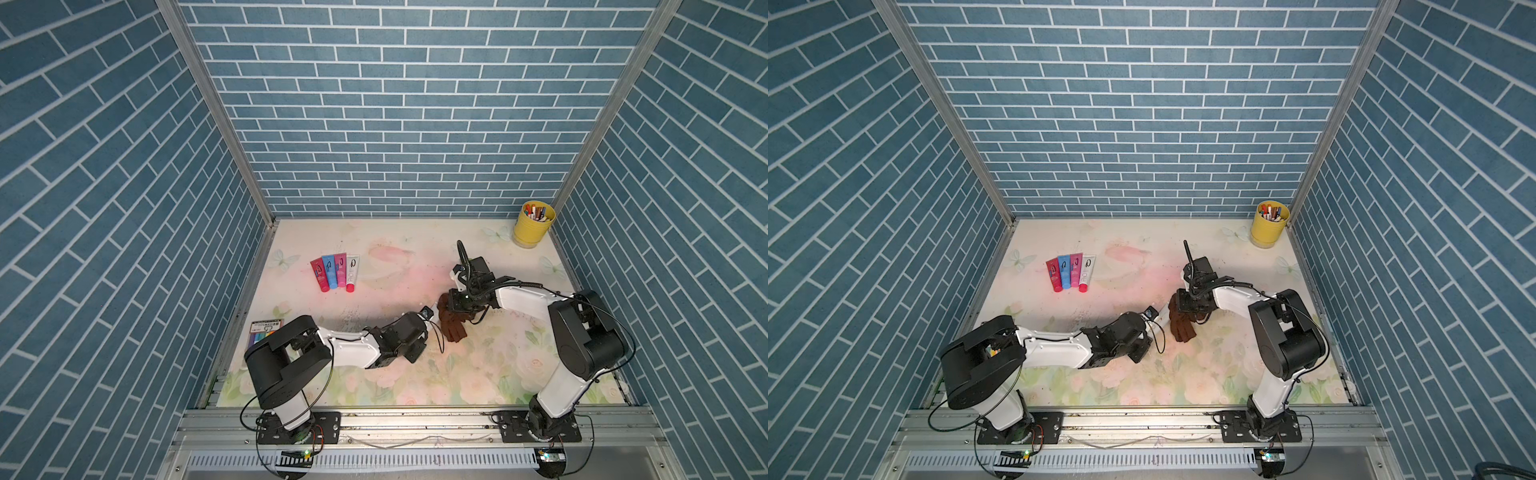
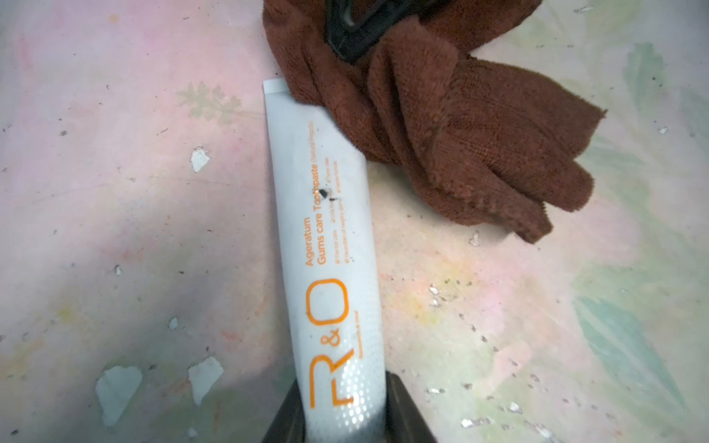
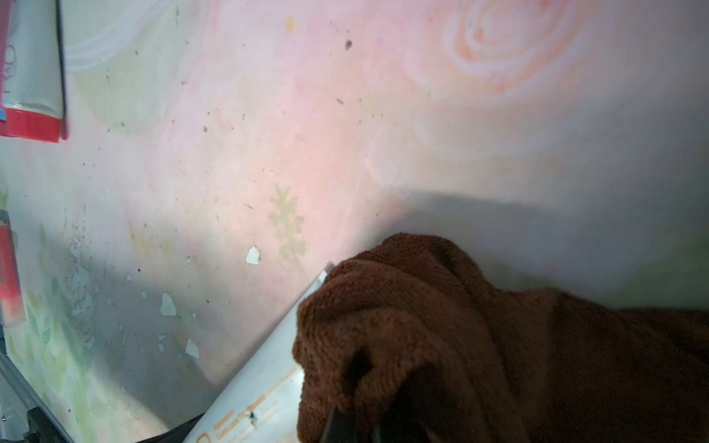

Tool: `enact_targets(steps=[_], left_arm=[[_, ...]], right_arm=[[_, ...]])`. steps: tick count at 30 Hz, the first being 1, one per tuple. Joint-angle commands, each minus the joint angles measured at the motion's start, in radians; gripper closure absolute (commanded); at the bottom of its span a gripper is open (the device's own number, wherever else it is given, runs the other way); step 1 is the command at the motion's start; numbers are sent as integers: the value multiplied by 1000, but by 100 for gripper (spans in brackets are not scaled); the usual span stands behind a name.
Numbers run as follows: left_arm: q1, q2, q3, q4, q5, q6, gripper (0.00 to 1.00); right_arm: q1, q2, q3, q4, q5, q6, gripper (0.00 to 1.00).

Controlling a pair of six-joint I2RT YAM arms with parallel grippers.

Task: Wipe the surface of the toothpaste tube
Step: Wipe the dirt from the toothpaste tube.

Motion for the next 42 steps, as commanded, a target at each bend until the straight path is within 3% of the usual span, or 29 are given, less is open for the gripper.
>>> enact_targets(steps=[1,12,20,24,30,34,42], left_arm=[[-25,30,1,-31,90,28,100],[-27,34,1,-26,98,33,100],[-28,39,5,-29,92,33,100],[-27,19,-10,-19,87,28,100],[-28,-11,-33,-10,72,17,100],[-27,-31,-51,-3,74,14,100],[-27,-23,-44,-5,75,13,100]], right_arm=[[23,22,-5,-21,20,-38,99],[233,45,-191,152,-97,85,99],[300,-3,-249,165,-195,117,100],[266,0,-284,153,-113,116,100],[38,-42,-341,141,11,105,100],[-41,-132,-330,83,112,84,100],[-2,-162,-304,100,-19,64,100]])
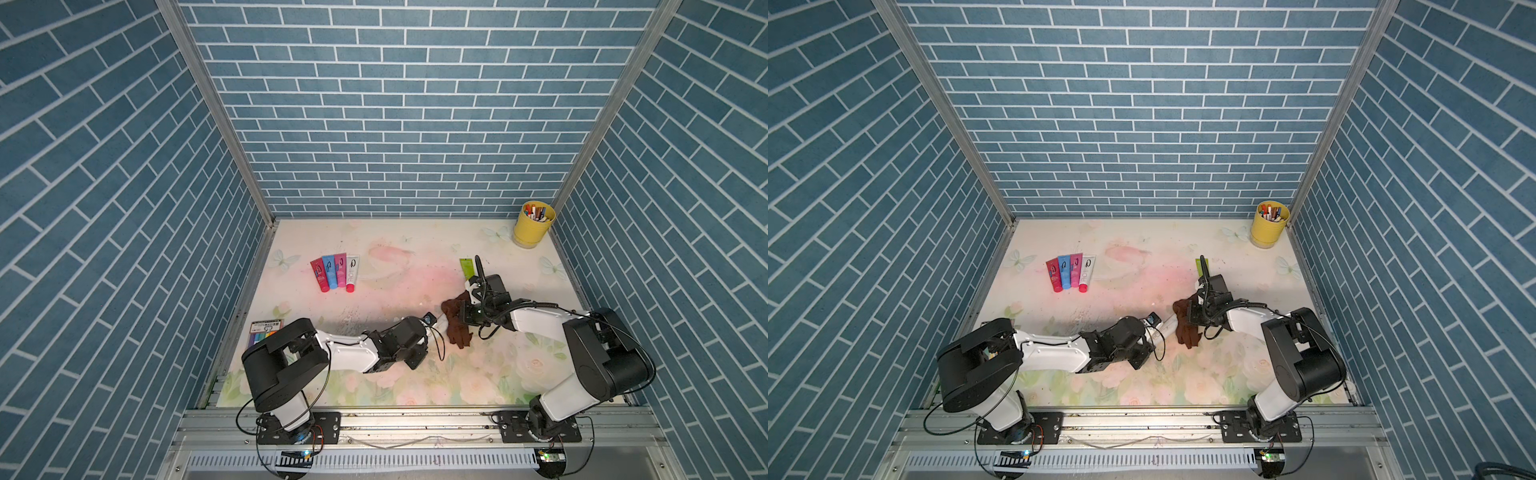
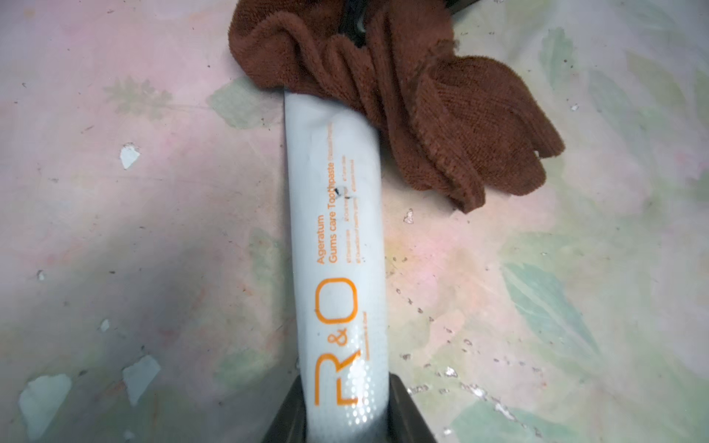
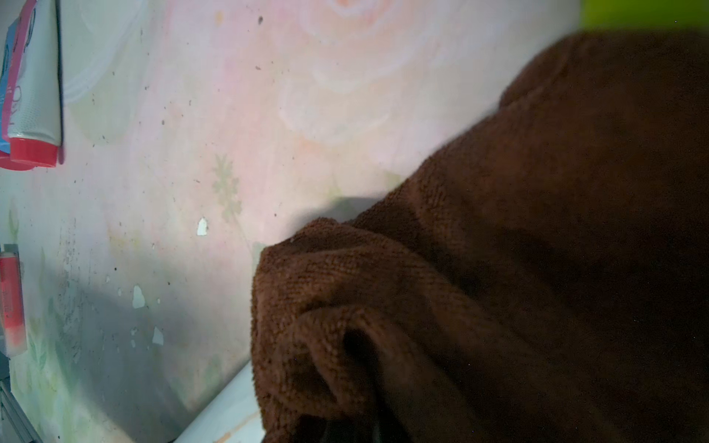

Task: Wipe the surface of the toothpaste tube
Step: Wipe the dirt from the toothpaste tube.

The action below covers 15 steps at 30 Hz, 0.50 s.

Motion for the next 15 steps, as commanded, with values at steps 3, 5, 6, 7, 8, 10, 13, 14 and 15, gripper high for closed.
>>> enact_targets(steps=[3,5,6,7,8,10,13,14,15], left_arm=[[-4,7,-8,-30,8,0,100],[-4,16,-1,-35,8,3,100],[-4,22,5,-37,9,4,100],[-4,26,9,-40,9,5,100],[-4,34,16,-44,9,6,100],[-5,40,24,-46,8,9,100],[-5,37,29,-46,8,10,100],[-4,37,29,-45,8,10,100],[-4,36,28,-45,8,10,100]], right_arm=[[116,-40,-32,-143,-65,-14,100],[171,-64,-44,-148,-89,0,100],[197,-73,-52,-145,-107,9,100],[216,-78,-58,-142,-124,17,100],[236,-82,-66,-135,-140,29,100],[260,-78,-83,-116,-169,43,100],[266,-55,-104,-101,-162,42,100],[264,-49,-105,-106,-138,38,100],[253,-39,-104,-107,-119,37,100]])
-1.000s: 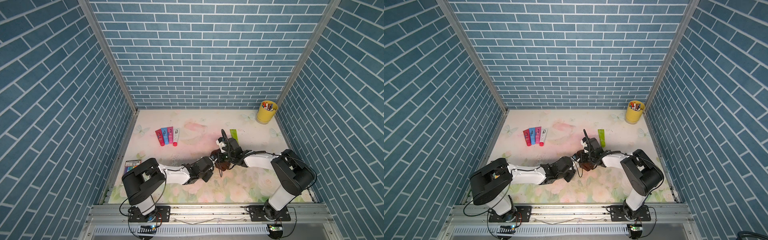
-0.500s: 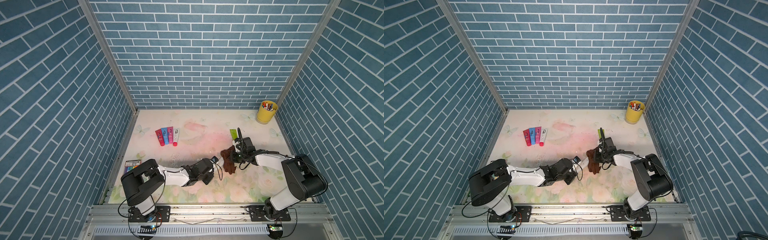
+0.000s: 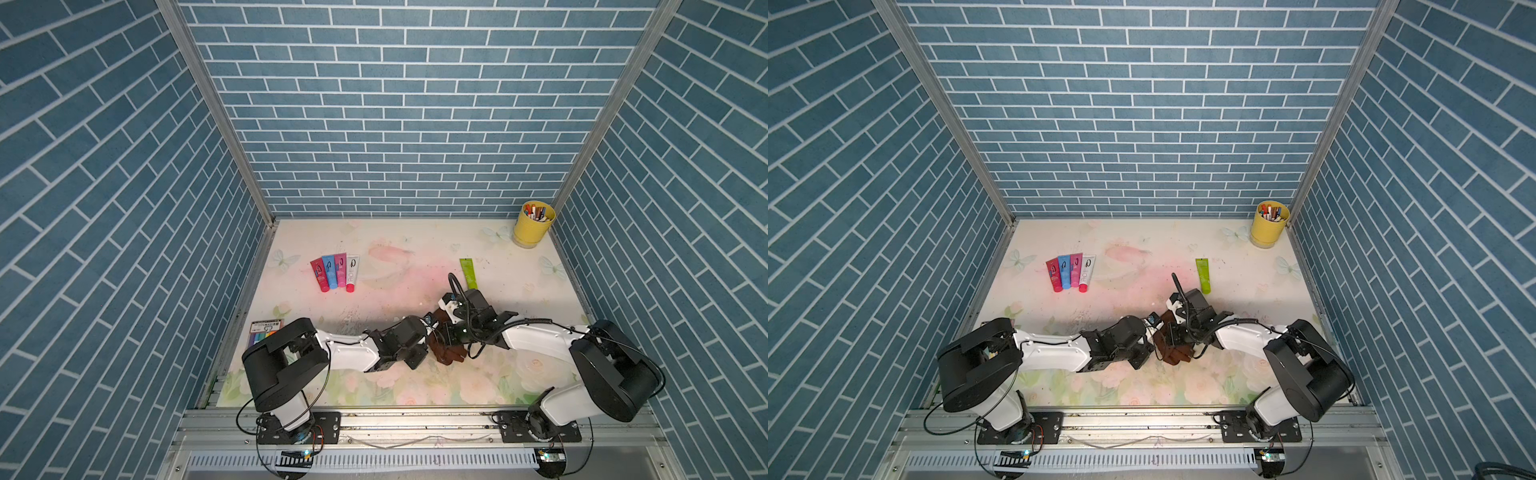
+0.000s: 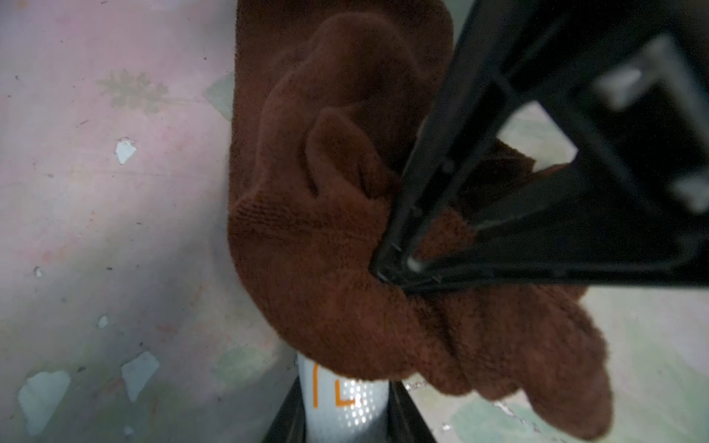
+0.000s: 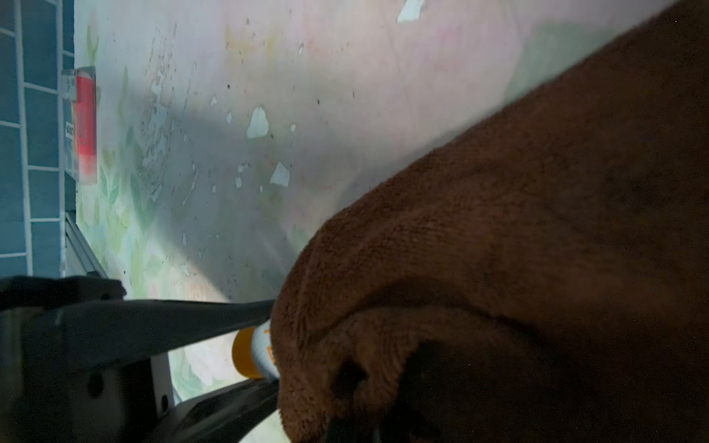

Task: Wipe the surface of the toothpaste tube
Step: Wipe the dirt from the toothpaste tube.

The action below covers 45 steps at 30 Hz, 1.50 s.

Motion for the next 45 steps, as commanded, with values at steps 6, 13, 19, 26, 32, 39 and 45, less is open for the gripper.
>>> enact_targets(steps=[6,13,19,26,32,39,45], left_arm=[[-3,24,0,-7,9,8,100],[-5,25,0,-8,13,12,100],[-8,32,5,-10,16,15,100],[-8,33,6,-11,13,14,100],[-9,40,12,-14,12,15,100],[-10,35,8,-12,10,14,100],[-10,32,5,-10,12,14,100]], right_arm=[[-87,39,-6,-45,9,27,100],[-93,-40,100,-128,55,-6,100],[-88,15,118,-78,15,-1,100],[-70,133,100,-33,-17,1,100],[-69,106,38,-66,44,4,82],[-42,-35,31,-121,116,1,46],[-8,30,37,-75,135,0,45]])
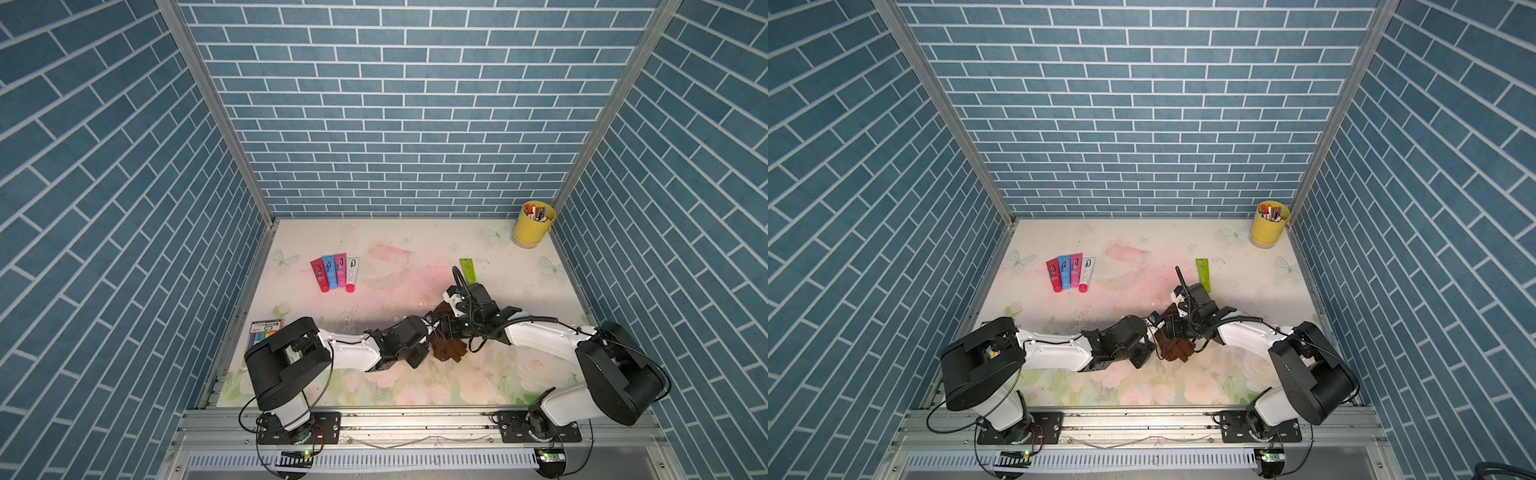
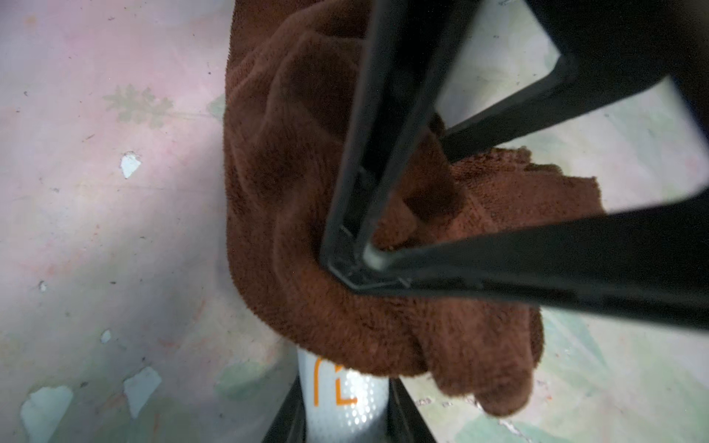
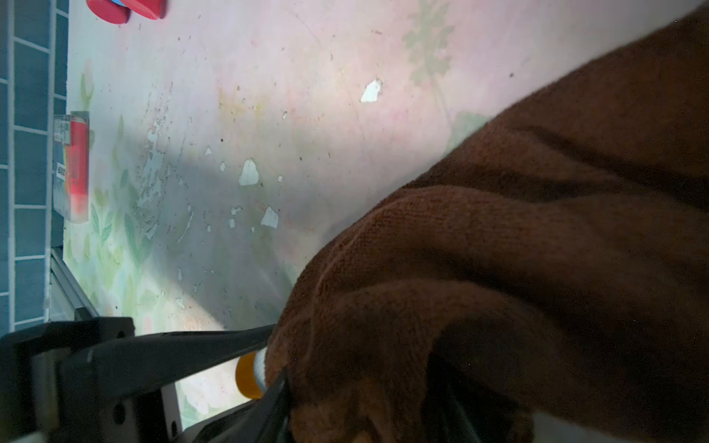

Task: Wipe the surface of the toothpaste tube
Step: Wipe the dirt from the toothpaste tube.

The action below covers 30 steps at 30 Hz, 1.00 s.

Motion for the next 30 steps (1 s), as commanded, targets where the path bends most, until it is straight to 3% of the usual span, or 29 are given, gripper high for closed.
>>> enact_targets(steps=[1,3,6,8,14,22,24,30], left_arm=[[-9,18,-2,-28,20,12,100],[-9,18,-2,-27,23,13,100],[-9,14,-5,-25,31,17,100],[-12,13,-5,-23,33,20,100],[-13,5,-10,-21,31,21,100],[-22,-68,-56,0,2,11,100],[-22,-70,-59,2,3,10,100],[-24,-26,-30,-11,13,20,100]], right_arm=[[26,73,-8,-25,59,-3,46],[48,121,9,-11,76,-1,50],[70,188,35,-11,105,-3,71],[71,217,51,-31,136,-3,80],[50,244,116,-170,304,-21,95],[-118,291,136,-198,324,-61,100],[-121,286,140,-202,323,-74,100],[-49,191,127,-138,134,-95,100]])
